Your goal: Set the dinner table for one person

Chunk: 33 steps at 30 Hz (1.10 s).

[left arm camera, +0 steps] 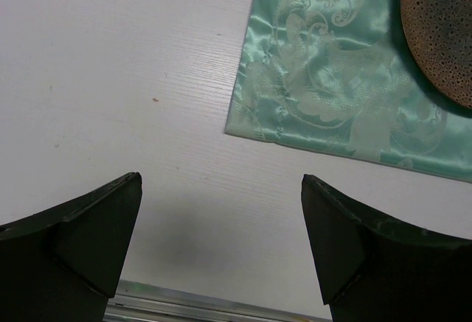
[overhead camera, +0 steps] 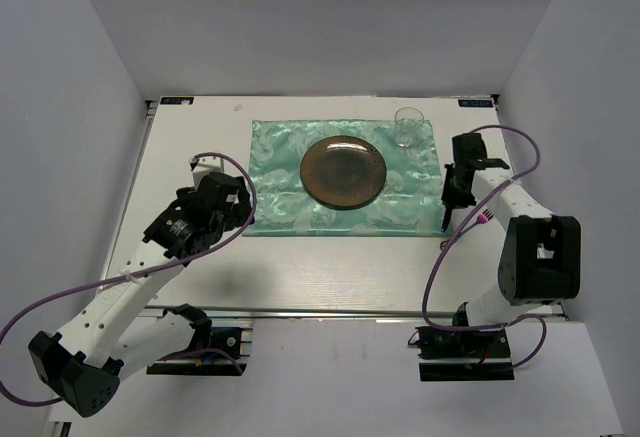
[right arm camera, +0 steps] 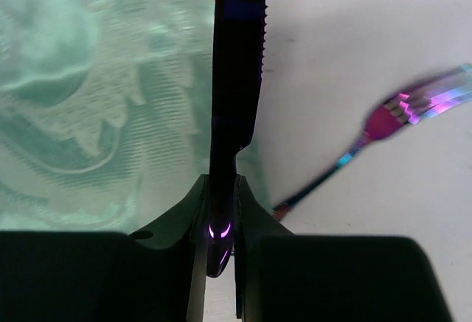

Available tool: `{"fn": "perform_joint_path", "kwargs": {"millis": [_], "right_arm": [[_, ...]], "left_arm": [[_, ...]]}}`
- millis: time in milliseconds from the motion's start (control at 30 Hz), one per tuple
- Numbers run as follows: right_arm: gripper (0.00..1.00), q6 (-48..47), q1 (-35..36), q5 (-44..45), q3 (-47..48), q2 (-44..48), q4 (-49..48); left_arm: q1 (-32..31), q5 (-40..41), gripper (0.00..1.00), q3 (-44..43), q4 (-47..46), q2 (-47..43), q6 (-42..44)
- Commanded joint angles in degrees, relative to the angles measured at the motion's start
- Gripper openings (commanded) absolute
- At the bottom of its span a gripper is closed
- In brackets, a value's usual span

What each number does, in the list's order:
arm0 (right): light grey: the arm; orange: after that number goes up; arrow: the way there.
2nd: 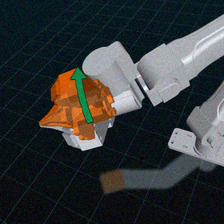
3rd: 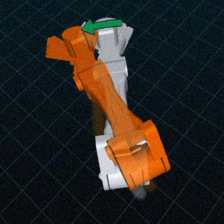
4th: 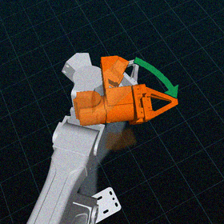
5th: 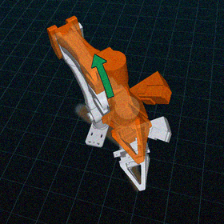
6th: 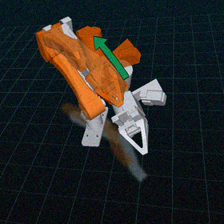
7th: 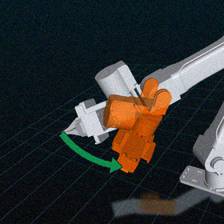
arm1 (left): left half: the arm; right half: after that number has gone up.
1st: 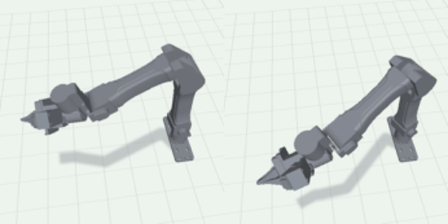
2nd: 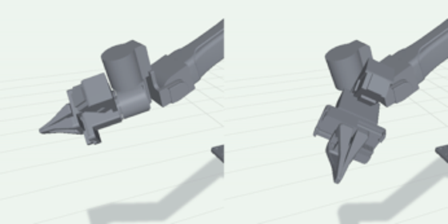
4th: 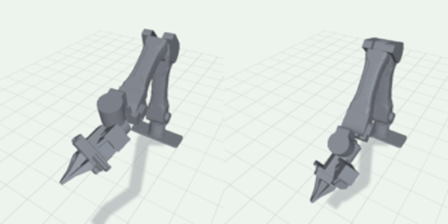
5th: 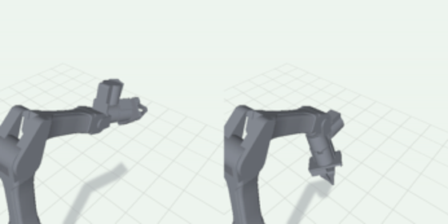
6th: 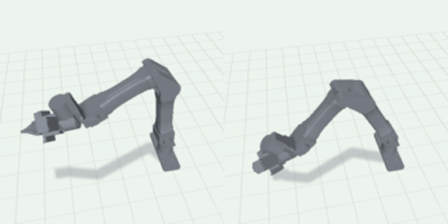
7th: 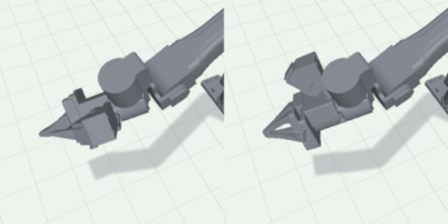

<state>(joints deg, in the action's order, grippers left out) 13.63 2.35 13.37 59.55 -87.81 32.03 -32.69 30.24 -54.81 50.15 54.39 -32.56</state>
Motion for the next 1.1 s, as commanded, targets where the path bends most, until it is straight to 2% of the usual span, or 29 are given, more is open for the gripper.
{"fn": "perform_joint_path", "kwargs": {"millis": [0,233,567,1067], "right_arm": [[0.00,-6.33,3.01,-4.83,3.38,-1.13,-4.77],[0.00,-8.00,5.56,-7.83,9.09,-9.38,-5.40],[0.00,-10.46,6.09,-11.61,11.64,-13.79,-5.84],[0.00,-10.20,8.02,-10.12,14.45,-20.82,-4.70]], "left_arm": [[0.26,-0.97,0.98,0.14,-2.16,-1.22,1.88],[0.26,-1.58,0.98,0.23,-3.04,-2.36,2.50],[0.26,-2.55,0.98,0.67,-3.92,-2.98,3.37],[0.26,-3.52,0.98,0.75,-4.36,-2.62,3.90]]}}
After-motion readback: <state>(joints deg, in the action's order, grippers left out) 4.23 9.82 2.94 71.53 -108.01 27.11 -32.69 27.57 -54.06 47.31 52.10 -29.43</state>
